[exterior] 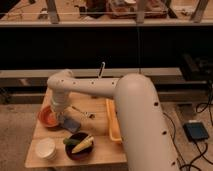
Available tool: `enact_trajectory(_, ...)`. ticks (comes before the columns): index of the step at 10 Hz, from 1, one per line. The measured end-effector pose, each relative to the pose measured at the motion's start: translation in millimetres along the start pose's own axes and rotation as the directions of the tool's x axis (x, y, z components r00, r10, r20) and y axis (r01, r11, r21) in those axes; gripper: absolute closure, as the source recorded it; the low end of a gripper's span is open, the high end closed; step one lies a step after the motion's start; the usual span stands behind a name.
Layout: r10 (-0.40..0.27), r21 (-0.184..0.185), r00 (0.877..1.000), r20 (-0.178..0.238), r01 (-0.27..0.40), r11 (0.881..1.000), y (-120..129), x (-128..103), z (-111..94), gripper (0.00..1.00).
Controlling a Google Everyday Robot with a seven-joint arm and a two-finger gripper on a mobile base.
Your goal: Wipe red bowl with towel
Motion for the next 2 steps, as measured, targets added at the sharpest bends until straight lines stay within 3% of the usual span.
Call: enact_trajectory(2, -0.005, -0.028, 1.0, -0.008, 0.005, 1.0, 10.9, 25.5, -1.6, 1.0)
